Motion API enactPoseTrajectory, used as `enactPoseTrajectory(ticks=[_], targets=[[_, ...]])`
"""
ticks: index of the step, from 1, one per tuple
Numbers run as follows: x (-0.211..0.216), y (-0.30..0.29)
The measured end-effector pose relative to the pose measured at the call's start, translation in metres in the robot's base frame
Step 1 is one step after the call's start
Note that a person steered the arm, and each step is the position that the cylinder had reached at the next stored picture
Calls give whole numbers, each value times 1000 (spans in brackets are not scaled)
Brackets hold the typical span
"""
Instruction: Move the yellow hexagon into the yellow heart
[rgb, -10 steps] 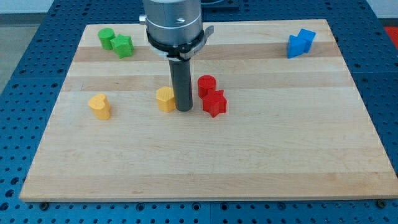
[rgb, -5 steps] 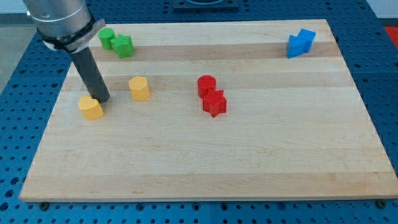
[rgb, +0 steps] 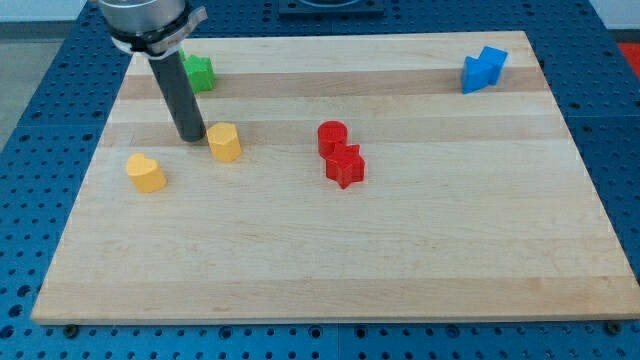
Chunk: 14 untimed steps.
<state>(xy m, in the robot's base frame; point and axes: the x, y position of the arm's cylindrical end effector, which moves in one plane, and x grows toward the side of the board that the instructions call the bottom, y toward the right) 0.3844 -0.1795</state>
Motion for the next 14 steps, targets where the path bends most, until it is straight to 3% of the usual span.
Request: enactPoseTrajectory(ticks=[3, 5, 6, 7, 11, 12, 14], targets=[[-38, 19], [-39, 48], [-33, 47], [4, 35], [-2, 52], [27, 52], [32, 52]])
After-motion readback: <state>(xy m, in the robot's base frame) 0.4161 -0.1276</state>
